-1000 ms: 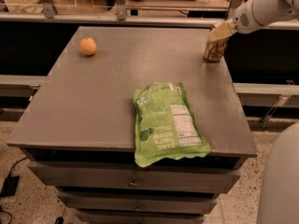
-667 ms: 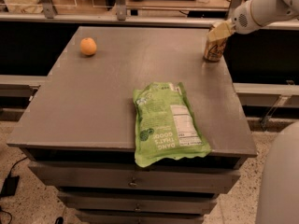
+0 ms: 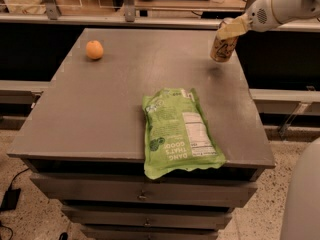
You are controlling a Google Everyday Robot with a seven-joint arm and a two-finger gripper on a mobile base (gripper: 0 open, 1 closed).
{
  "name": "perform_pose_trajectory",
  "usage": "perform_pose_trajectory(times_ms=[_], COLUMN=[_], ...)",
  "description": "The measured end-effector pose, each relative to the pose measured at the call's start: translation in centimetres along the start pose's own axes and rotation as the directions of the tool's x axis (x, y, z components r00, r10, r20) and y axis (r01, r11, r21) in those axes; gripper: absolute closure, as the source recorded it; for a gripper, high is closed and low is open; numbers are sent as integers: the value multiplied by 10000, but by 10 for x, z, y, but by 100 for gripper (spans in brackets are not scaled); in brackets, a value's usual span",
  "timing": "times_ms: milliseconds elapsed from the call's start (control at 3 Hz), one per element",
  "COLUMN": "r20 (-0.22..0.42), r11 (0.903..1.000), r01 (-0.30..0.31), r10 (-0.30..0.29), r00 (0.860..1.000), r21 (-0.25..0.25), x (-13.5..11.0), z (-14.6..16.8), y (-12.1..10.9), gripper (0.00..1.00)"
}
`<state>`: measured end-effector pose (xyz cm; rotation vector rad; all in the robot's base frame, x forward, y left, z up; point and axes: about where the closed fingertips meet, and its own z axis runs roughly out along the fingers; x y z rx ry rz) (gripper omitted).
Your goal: Pick orange can
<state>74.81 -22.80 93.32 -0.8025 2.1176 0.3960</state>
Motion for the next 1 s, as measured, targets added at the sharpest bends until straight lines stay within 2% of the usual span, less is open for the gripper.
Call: perform_pose_trajectory(times_ms=[667,1000], r20=[1320,1319], r11=[9944,9943], r01=[530,530], r10=[-406,-406], r00=[9904,9904], r21=[-918,-920], x=[-37,-37], z=[-26,-25], y=[31,31], gripper=[100,100])
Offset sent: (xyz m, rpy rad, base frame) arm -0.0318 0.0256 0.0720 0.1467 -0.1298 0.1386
